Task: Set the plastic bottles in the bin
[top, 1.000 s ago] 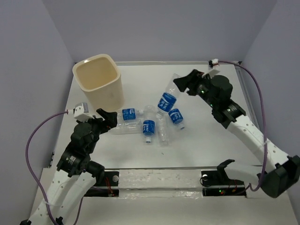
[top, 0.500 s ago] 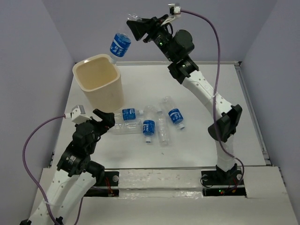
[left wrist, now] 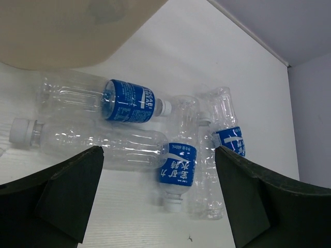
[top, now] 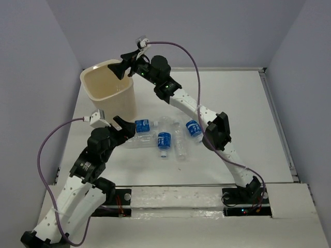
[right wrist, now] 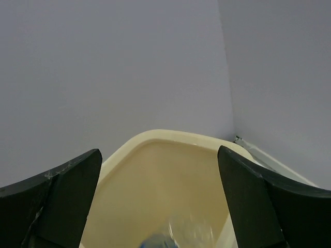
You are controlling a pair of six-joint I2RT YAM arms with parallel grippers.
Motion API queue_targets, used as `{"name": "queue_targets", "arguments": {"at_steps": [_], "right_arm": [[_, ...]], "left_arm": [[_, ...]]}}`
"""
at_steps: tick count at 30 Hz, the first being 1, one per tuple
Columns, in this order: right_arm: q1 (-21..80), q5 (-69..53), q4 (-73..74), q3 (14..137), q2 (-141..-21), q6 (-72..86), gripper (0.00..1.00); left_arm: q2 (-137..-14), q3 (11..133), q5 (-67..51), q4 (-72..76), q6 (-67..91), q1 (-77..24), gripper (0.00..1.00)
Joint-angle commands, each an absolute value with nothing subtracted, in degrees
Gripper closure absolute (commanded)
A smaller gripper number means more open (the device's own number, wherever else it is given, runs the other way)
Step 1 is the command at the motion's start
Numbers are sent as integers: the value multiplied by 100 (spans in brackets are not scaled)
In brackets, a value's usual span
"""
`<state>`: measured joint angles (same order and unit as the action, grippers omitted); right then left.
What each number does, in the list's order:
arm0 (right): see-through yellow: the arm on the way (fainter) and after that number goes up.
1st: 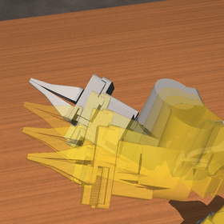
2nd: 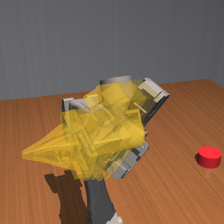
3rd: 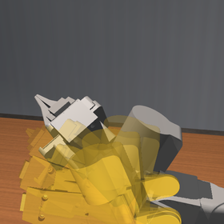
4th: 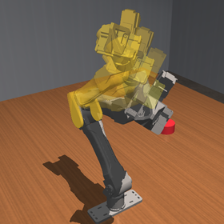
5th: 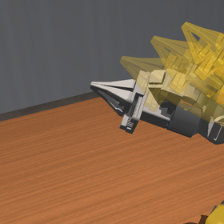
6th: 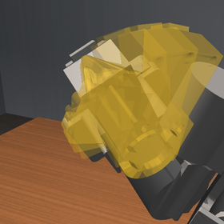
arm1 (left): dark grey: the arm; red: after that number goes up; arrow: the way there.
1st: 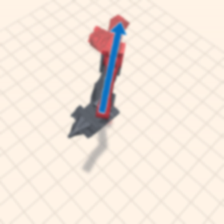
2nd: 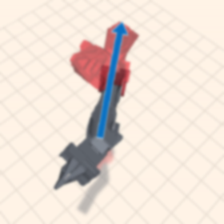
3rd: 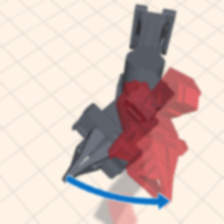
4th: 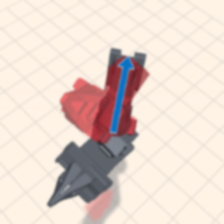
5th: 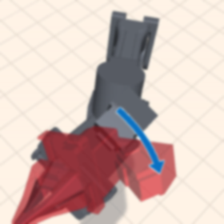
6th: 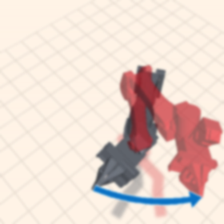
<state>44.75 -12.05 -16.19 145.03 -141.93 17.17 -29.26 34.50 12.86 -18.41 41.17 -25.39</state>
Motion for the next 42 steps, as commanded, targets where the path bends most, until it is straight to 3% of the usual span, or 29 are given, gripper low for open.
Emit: {"name": "queue_targets", "arguments": {"at_steps": [1,5,7,9,10,12,13,18,22,26,27,30,42], "right_arm": [[4500,-1398,-1996,14513,-13308,1468,1],[4325,-1380,-1583,13447,-12237,1380,2],[4158,-1266,-1556,12274,-11394,1546,7],[3738,-1152,-1564,11308,-10770,1844,24],[3553,-1143,-1634,10241,-10123,2307,31],[3018,-1247,-1792,9094,-9460,2793,52],[2867,-1231,-2028,7983,-8831,3186,54],[2391,-819,-2259,5952,-7438,3726,67],[2330,-221,-1812,5134,-6585,3656,68],[2092,-88,-1539,4326,-5715,3805,52],[2040,-88,-1477,4037,-5530,3814,42],[1969,52,-1056,3754,-4879,3709,33],[1916,79,139,3032,-3499,3165,33]], "left_arm": [[-3373,3322,572,-1029,3920,-2540,1],[-4050,3401,483,-590,3964,-2741,1],[-4516,3577,580,-379,4016,-3119,1],[-4824,3752,772,-186,4069,-3461,1],[-5138,3962,1017,-115,4078,-3776,1],[-5474,4209,1360,-36,4043,-4042,1],[-5850,4471,1458,-44,4043,-4252,1],[-7073,5377,2125,167,3938,-4841,1],[-8321,6282,2320,149,3858,-5054,1],[-9130,6872,2391,105,3911,-5071,1],[-9262,7012,2391,27,3920,-5080,1],[-9781,7531,2391,-130,3937,-5089,1],[-11610,9141,2909,-949,3893,-5080,1]]}}
